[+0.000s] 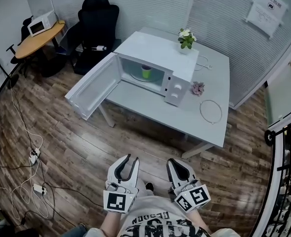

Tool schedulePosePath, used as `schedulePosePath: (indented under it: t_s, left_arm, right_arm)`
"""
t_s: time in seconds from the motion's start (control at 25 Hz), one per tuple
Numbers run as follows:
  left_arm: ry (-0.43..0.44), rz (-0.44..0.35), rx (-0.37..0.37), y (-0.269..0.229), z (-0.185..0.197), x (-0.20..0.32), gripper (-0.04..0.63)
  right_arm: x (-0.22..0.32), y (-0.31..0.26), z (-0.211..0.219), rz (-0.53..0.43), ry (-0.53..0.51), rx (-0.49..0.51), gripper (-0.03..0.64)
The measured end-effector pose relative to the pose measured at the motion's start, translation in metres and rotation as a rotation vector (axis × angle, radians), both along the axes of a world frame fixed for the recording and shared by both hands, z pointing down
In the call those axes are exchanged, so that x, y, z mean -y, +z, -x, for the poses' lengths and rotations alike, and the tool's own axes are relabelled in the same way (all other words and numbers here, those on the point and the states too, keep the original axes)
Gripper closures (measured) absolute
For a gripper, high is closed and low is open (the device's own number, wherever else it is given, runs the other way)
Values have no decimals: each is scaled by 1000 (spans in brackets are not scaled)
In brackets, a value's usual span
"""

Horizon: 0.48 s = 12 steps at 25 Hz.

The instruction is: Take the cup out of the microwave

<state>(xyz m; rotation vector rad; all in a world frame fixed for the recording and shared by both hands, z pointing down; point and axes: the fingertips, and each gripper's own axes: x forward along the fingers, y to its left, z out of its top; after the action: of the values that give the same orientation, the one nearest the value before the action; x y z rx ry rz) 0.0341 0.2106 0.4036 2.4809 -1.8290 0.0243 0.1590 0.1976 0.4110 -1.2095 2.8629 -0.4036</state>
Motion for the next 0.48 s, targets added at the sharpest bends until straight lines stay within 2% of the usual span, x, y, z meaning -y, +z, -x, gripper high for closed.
schedulePosePath:
  t_s: [0.16,0.32,0.48]
  left_arm:
    - [-18,-34,21,1,-1,2,491]
    - [-19,-1,-7,1,-2,9,491]
    - [-14,-32,2,-6,7,31,491]
  right_arm:
    - [1,2,-5,1,-9,6,594]
    - [10,3,-4,5,-7,13,594]
    - [29,2,4,17,-3,9,594]
